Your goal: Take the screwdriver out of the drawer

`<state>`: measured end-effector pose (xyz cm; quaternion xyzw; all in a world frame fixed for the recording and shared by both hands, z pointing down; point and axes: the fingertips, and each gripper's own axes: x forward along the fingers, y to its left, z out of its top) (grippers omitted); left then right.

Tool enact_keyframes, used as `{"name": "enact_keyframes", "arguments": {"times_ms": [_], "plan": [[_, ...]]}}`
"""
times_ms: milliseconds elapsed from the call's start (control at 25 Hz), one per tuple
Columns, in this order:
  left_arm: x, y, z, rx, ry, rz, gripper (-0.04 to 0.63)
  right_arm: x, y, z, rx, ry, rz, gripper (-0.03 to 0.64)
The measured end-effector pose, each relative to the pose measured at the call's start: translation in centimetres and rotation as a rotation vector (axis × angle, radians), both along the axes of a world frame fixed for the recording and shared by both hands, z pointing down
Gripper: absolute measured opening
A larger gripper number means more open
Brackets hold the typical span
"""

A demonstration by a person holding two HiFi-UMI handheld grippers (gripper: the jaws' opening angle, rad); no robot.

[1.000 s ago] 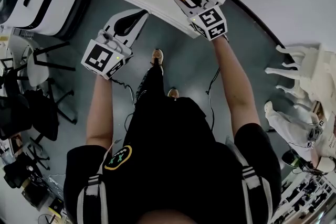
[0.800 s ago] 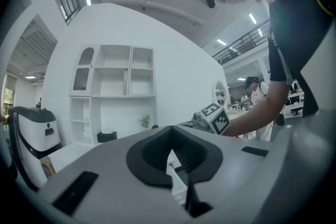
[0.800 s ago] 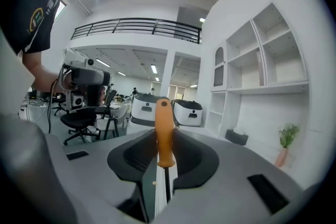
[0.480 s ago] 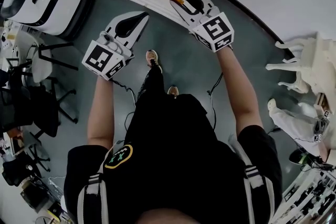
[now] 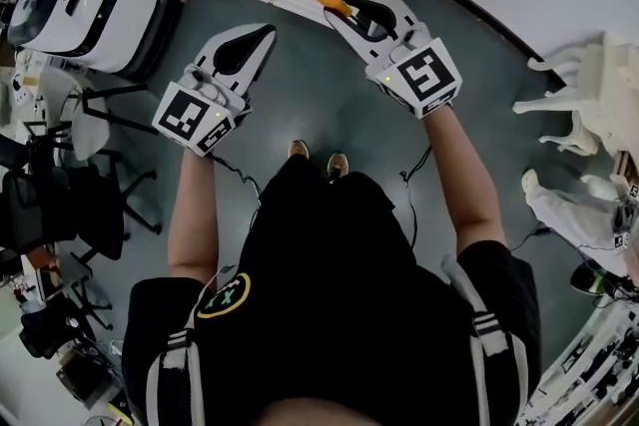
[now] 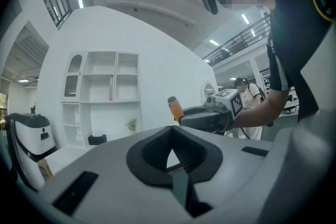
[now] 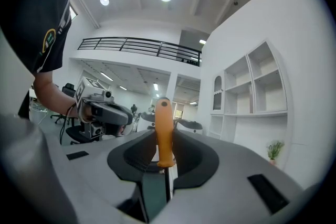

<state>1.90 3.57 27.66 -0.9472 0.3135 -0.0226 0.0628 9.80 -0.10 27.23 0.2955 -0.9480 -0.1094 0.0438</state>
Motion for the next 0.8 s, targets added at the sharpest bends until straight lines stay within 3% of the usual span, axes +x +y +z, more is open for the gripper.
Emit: {"name": "enact_keyframes", "arguments": {"times_ms": [360, 800], "plan": [[0.7, 1.8, -0.7, 0.002, -0.007, 0.034, 0.017, 0.9, 4.6, -1.3, 0.018, -0.021, -0.007, 0.12], [-0.8, 2.2, -1.4, 0.005, 0.024, 0.06, 0.017, -1.0, 6.1, -1.5, 0.005, -0.047, 0.023, 0.12]]}}
